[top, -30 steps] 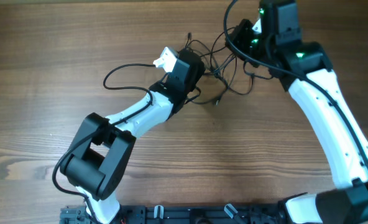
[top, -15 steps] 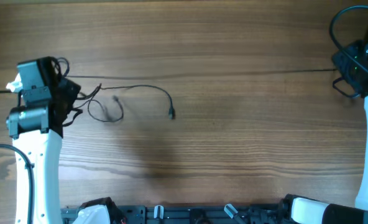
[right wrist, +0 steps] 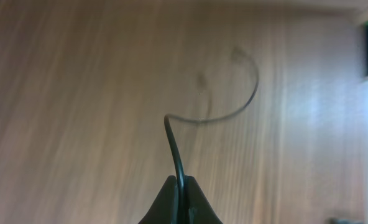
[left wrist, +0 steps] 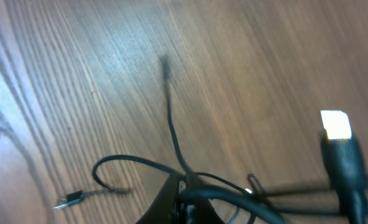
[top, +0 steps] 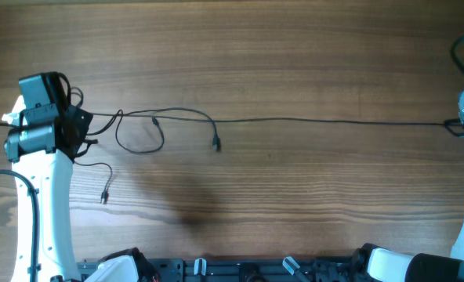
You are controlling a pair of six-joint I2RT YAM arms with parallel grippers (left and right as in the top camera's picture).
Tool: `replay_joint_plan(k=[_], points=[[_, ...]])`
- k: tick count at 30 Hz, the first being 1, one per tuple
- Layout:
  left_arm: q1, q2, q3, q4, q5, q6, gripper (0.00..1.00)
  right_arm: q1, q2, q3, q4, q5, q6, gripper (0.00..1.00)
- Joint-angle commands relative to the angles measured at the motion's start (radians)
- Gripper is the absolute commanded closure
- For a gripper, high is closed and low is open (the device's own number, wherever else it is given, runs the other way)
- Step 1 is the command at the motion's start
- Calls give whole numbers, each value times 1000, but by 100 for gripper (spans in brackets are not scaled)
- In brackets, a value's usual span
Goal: Untangle cables
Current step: 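Bring the right gripper to the left-held bundle and grip strands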
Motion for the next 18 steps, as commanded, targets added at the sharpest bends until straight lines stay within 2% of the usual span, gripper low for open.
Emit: replay_joint_plan(k=[1, 2, 4, 5, 6, 9, 11, 14, 18], points=[[-5, 15, -5, 97, 342, 256, 96, 1, -10, -11, 83, -418, -229, 96], [-23, 22, -5, 133, 567, 462, 96, 13, -9, -22, 140, -589, -364, 96], [-68, 32, -5, 137, 869, 706, 94, 44, 1, -38, 217, -835, -550, 95], [-95, 38, -5, 134, 929, 752, 94, 73, 8, -50, 254, -933, -611, 96], [-140, 47, -5, 137, 928, 760, 94, 109, 18, -63, 282, -986, -662, 95], [-235, 72, -5, 139, 821, 752, 96, 210, 57, -94, 300, -989, -759, 96], [-260, 79, -5, 141, 809, 752, 96, 278, 98, -103, 298, -1005, -837, 96], [-276, 79, -5, 143, 810, 752, 96, 404, 169, -103, 310, -1201, -1046, 95], [-277, 79, -5, 143, 810, 743, 96, 562, 282, -103, 402, -1444, -1078, 95]])
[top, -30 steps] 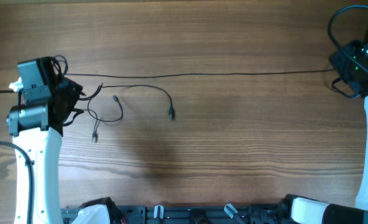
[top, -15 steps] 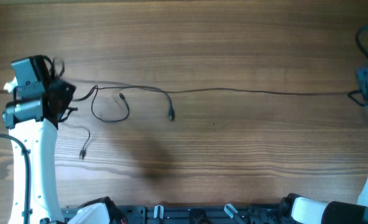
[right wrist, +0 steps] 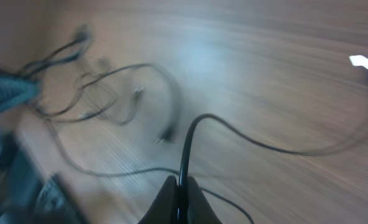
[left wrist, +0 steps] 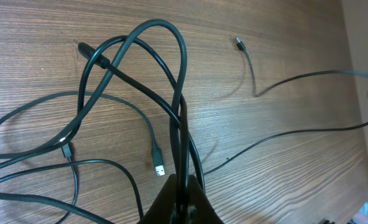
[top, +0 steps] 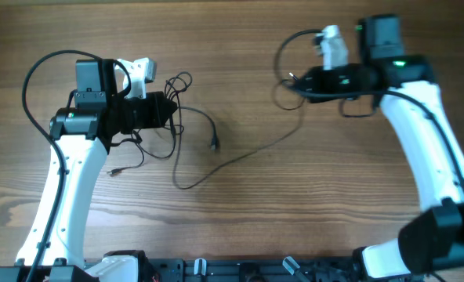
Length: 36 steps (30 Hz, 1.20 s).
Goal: Untangle cables
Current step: 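Bring the right gripper to the left-held bundle and grip strands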
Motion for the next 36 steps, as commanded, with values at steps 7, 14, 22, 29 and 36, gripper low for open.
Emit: replay_joint_plan(k=[7, 14, 22, 29, 36], points=[[-5, 7, -3, 6, 7, -3, 96, 264, 216, -6, 259, -482, 179, 95], [-5, 7, -3, 21, -7, -56, 96, 428, 262, -6, 442, -304, 524, 93], [-5, 7, -3, 40, -195, -455, 96, 501, 262, -6, 468, -221, 586, 65], [-5, 7, -3, 42, -337, -980, 96, 501, 262, -6, 480, -222, 597, 35], [-5, 7, -3, 23, -336, -1322, 96, 549, 262, -6, 567, -114, 750, 29]])
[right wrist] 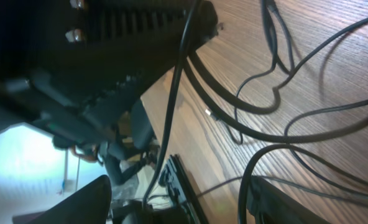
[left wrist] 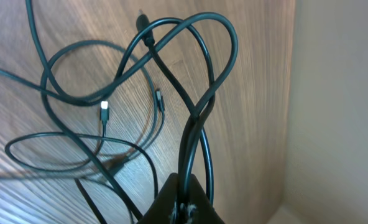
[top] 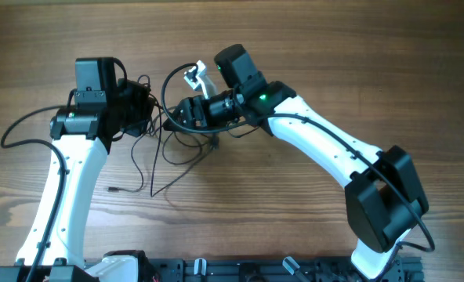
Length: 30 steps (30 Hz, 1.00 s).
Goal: Untangle cables
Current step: 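Bring the right gripper to the left-held bundle and grip strands, then pull the strands rightward with the right gripper, left holding bundle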
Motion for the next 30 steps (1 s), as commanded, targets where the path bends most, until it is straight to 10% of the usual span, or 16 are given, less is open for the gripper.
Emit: replay_joint_plan(k=[1, 5, 8, 15, 17, 19, 25, 30], points=[[-5, 6, -3, -33, -17, -251, 96, 44, 19, 0, 1, 134, 176, 29], [-5, 6, -3, -98, -17, -422, 96, 93, 19, 0, 3, 214, 292, 44], [-5, 6, -3, -119, -17, -460, 93, 114, 19, 0, 0, 271, 263, 95], [-3, 6, -3, -120, -225, 480, 87, -214, -203, 1, -372, 635, -113, 96], [-3, 6, -3, -120, -291, 519, 94, -359, -318, 1, -463, 681, -164, 96], [-4, 6, -3, -95, -242, 460, 79, -439, -380, 1, -496, 634, -229, 96], [-11, 7, -3, 70, 268, 571, 53, -461, -430, 1, -488, 264, -813, 96], [-114, 9, -3, 135, 429, 491, 23, -461, -431, 2, -392, 367, -635, 96]])
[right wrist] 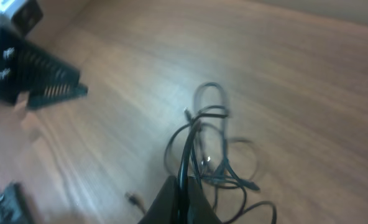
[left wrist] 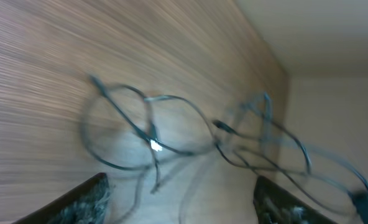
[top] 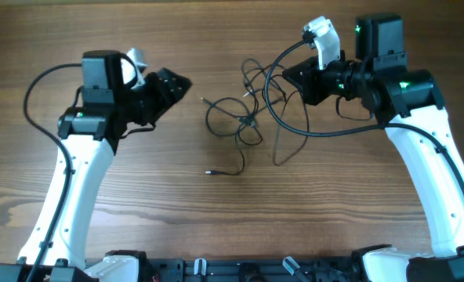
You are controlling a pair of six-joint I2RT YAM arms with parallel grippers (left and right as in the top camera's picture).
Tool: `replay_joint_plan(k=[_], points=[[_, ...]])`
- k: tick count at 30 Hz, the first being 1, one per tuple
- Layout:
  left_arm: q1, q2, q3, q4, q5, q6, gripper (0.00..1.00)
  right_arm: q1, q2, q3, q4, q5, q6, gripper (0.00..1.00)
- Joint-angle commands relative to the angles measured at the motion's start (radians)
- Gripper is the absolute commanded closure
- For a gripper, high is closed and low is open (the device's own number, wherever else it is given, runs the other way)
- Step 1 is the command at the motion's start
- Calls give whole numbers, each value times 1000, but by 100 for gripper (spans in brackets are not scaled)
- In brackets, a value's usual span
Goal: Untangle cables
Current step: 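Pull the strands rightward with the right gripper, left holding bundle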
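A tangle of thin black cables (top: 244, 121) lies mid-table, blurred in the left wrist view (left wrist: 171, 130) and visible below the right wrist (right wrist: 212, 149). My right gripper (top: 288, 77) hangs above the tangle's right side, shut on a thicker black cable (right wrist: 185, 165) whose loop (top: 273, 106) curves down to the table. My left gripper (top: 179, 84) is left of the tangle, apart from it, jaws wide and empty (left wrist: 179, 183). One loose plug end (top: 208, 172) rests in front of the tangle.
A dark rail with the arm bases (top: 240, 270) runs along the table's front edge. The table's far edge and a pale wall (left wrist: 308, 37) show in the left wrist view. The arms' own supply cables arch beside each wrist.
My left gripper has let go of the cable loops and stands open further left. The right gripper, then open at the left's bundle, is shut on a cable and over to the right.
First the arms were far apart, each shut on a cable stretched across the table. Then both were closer in, still holding cables. Then the right gripper was open at the left's bundle. Now the right holds a cable and the left is open, with the tangle mid-table.
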Motion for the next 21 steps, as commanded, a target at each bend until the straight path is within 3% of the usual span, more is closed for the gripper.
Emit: replay_joint_plan(k=[1, 4, 5, 9, 14, 17, 18, 21], points=[[-88, 14, -1, 13, 116, -165, 23, 2, -13, 10, 38, 87, 109, 96], [-193, 50, -1, 77, 49, -390, 22, 2, -13, 10, 42, 86, 124, 95], [-238, 74, -1, 129, 16, -468, 17, 2, -13, 10, 40, 84, 130, 96], [-387, 193, -1, 418, -68, -657, 14, 2, -13, 10, 21, 63, 129, 96], [-457, 316, 0, 625, -144, -820, 14, 2, -13, 10, -22, 63, 127, 96], [-466, 332, 0, 635, -219, -864, 14, 2, -13, 10, -37, 63, 126, 95], [-466, 332, 0, 650, -228, -864, 16, 3, -13, 10, -43, 63, 127, 95], [-475, 333, 0, 665, -240, -858, 42, 3, -13, 10, -42, 28, 127, 96]])
